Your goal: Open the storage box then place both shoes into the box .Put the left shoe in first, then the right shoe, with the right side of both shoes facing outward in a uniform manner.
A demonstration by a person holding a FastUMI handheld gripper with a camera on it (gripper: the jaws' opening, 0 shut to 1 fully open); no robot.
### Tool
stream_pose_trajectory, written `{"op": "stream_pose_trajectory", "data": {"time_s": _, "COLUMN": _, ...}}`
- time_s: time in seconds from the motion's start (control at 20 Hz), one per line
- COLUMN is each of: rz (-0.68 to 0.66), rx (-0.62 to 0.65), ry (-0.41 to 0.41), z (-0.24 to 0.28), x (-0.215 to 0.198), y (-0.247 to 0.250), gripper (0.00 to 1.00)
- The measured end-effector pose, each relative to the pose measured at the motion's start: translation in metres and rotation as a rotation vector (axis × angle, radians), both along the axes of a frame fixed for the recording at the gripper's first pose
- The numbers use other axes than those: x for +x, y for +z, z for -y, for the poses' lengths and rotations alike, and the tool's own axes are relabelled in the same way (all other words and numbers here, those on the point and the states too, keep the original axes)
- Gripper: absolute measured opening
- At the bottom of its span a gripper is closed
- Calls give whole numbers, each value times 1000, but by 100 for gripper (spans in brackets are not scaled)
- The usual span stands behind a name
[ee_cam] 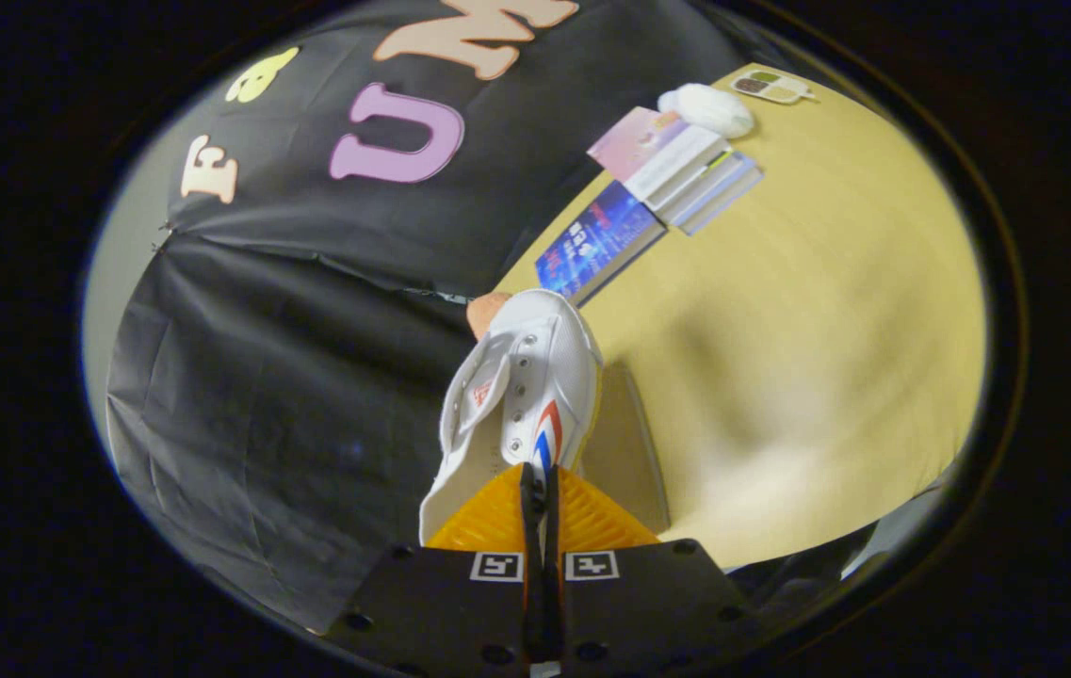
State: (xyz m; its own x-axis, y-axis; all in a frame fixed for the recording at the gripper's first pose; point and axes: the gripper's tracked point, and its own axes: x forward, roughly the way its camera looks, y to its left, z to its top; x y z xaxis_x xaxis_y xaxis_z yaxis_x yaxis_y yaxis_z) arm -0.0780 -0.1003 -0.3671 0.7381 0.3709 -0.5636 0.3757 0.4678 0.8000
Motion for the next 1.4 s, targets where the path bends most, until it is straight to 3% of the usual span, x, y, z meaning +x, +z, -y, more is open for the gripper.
{"op": "stream_pose_trajectory", "data": {"time_s": 0.25, "rz": 5, "rx": -3, "ry": 73, "z": -63, "x": 28, "y": -4, "gripper": 2}}
{"op": "stream_pose_trajectory", "data": {"time_s": 0.6, "rz": -103, "rx": -182, "ry": 104, "z": -98, "x": 26, "y": -50, "gripper": 2}}
{"op": "stream_pose_trajectory", "data": {"time_s": 0.75, "rz": -92, "rx": -204, "ry": 82, "z": -99, "x": 29, "y": -57, "gripper": 2}}
{"op": "stream_pose_trajectory", "data": {"time_s": 0.9, "rz": -39, "rx": -176, "ry": 21, "z": -94, "x": 47, "y": -32, "gripper": 2}}
{"op": "stream_pose_trajectory", "data": {"time_s": 1.4, "rz": -43, "rx": -197, "ry": -13, "z": -100, "x": 51, "y": -31, "gripper": 2}}
